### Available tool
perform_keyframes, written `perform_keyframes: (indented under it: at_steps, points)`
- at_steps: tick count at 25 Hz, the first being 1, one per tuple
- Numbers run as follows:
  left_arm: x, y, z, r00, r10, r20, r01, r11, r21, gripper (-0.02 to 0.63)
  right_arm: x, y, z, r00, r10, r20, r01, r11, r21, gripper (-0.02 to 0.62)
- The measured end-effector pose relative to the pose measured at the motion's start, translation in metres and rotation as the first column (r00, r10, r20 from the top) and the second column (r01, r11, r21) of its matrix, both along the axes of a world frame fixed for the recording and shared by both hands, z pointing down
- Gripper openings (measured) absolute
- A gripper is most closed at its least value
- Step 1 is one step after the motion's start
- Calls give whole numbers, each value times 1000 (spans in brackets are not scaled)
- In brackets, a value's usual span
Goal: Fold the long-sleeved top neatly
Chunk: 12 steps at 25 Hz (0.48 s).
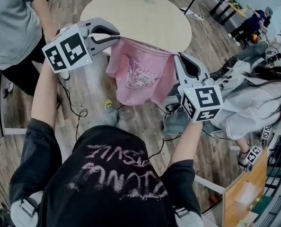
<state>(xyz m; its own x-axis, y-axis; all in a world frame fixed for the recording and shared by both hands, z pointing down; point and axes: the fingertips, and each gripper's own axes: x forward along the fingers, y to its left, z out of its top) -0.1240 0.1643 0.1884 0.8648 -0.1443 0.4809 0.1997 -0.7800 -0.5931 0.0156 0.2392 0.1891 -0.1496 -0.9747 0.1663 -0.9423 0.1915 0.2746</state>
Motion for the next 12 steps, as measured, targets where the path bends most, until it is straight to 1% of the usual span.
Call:
perform_keyframes:
  at_steps: [2, 5, 8, 12]
  points:
    - [2, -17, 2, 1000, -27, -7, 27, 1000, 7, 37, 2, -11, 1, 1000, -6, -6, 6, 1000, -1, 23]
    - [10, -47, 11, 999, -49, -10, 49, 999, -4, 37, 11, -40, 7, 1000, -15, -19, 14, 1000, -13, 23]
    - [20, -85, 21, 998, -64, -11, 64, 998, -25, 37, 23, -81, 16, 999, -30, -16, 30, 999, -30, 23]
    - [38, -151, 33, 996, -85, -8, 85, 996, -39, 37, 42, -148, 28, 999, -41, -13, 41, 998, -46, 23]
